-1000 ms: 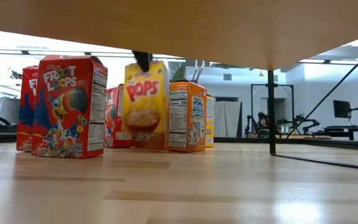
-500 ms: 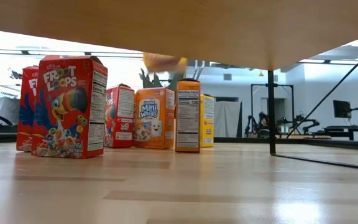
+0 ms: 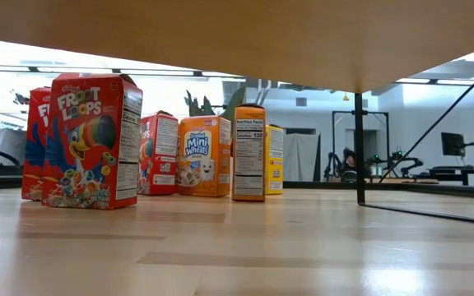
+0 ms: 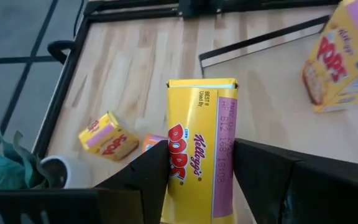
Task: Stack cereal on shelf
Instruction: Put the bottom yellow cereal box on the shelf aligned with the yellow cereal box
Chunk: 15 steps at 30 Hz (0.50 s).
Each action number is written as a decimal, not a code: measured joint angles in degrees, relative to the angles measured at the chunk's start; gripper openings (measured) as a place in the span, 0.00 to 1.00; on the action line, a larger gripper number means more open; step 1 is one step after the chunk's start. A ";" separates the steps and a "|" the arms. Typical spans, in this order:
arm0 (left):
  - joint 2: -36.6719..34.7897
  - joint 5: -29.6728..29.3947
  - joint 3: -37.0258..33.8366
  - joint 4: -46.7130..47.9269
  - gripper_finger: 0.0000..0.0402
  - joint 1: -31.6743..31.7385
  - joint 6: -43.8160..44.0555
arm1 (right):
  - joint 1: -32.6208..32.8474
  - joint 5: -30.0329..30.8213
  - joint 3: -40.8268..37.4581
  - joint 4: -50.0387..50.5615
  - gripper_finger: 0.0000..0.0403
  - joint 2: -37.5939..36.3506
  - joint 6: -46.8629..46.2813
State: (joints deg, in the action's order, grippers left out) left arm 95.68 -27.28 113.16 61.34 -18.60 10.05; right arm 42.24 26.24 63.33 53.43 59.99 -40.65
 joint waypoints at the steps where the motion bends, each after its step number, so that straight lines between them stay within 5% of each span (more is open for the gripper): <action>1: 0.00 -0.05 0.00 -0.25 0.40 -0.60 0.19 | 0.00 0.65 0.00 0.00 0.63 0.00 -0.01; 15: -0.02 -4.48 -1.15 -6.38 0.40 -6.08 3.04 | -0.01 5.62 0.00 -2.33 0.63 -0.02 0.07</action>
State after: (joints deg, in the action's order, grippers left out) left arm 95.66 -31.76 112.01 54.96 -24.68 13.08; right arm 42.23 31.86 63.33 51.10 59.97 -40.58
